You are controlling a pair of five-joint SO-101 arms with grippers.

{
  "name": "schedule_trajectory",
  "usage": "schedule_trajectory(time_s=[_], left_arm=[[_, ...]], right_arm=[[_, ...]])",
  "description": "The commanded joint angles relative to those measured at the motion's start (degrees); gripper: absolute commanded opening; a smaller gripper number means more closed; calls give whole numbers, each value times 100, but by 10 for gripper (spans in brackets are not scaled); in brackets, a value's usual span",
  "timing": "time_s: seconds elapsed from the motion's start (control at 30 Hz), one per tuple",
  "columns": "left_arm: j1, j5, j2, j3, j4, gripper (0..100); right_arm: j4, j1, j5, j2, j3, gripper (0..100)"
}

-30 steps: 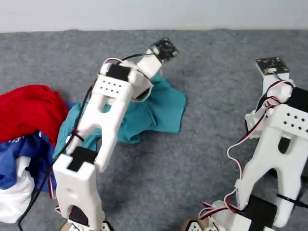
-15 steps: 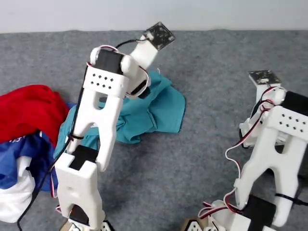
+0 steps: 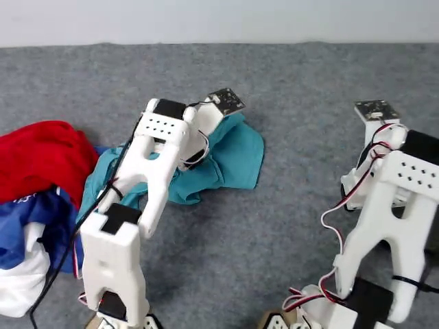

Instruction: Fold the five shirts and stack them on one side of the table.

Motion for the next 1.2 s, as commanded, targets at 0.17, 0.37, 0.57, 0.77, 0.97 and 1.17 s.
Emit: schedule_trajectory(time_s=[0.17, 0.37, 0.57, 0.77, 0.97, 1.17], left_arm=[[-457, 202, 1257, -2132, -1240, 58], [-378, 624, 1538, -4022, 281, 58], [-70, 607, 1626, -4919, 2145, 58], [79, 624, 1108, -4171, 2286, 59], [387, 448, 220, -2114, 2251, 58], [431, 440, -35, -840, 1811, 58]], right_arm=[[233, -31, -62, -295, -35, 147], [233, -31, -62, -295, -35, 147], [224, -48, -62, -637, 88, 147], [207, -40, -35, -1112, 695, 147], [207, -40, -35, -1490, 1020, 147], [207, -40, -62, -1578, 1055, 149]])
